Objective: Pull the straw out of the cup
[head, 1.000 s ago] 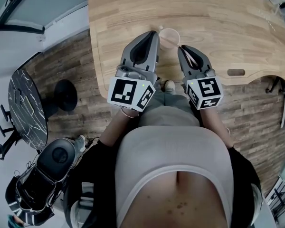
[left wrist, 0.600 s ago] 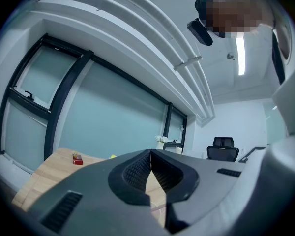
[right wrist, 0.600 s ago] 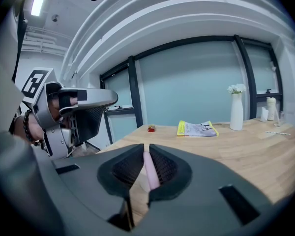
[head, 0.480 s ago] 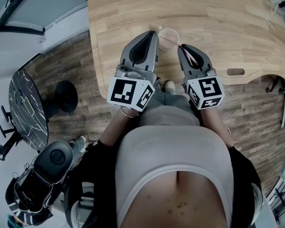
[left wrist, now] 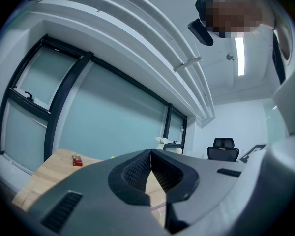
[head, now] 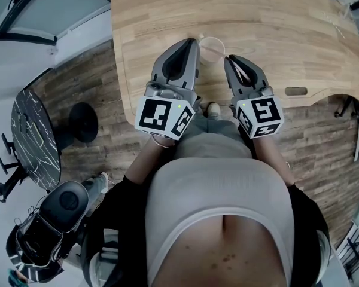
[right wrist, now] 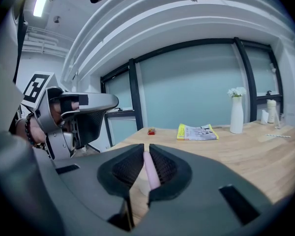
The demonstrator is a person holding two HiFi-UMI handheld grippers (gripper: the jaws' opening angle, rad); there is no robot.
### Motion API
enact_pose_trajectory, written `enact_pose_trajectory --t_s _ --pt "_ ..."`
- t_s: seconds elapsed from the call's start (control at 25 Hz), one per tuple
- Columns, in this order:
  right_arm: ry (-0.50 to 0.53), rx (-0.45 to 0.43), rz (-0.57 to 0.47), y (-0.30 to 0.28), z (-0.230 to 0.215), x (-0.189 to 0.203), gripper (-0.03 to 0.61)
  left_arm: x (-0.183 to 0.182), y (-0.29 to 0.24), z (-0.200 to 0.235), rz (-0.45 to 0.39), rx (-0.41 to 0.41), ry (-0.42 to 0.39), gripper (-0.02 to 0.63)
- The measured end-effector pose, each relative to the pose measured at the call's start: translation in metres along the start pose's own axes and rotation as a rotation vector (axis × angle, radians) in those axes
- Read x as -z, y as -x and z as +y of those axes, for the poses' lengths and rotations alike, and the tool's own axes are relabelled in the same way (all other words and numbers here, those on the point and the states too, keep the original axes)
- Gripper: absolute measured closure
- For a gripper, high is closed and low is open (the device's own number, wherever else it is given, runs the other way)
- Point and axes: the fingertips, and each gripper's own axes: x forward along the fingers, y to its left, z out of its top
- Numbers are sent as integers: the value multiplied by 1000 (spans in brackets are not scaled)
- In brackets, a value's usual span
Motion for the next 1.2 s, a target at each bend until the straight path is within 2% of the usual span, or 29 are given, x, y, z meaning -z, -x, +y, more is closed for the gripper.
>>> enact_pose_trajectory --t_s 1.2 --pt "1 -12 -49 3 6 -17 526 -7 -2 -4 -12 12 1 607"
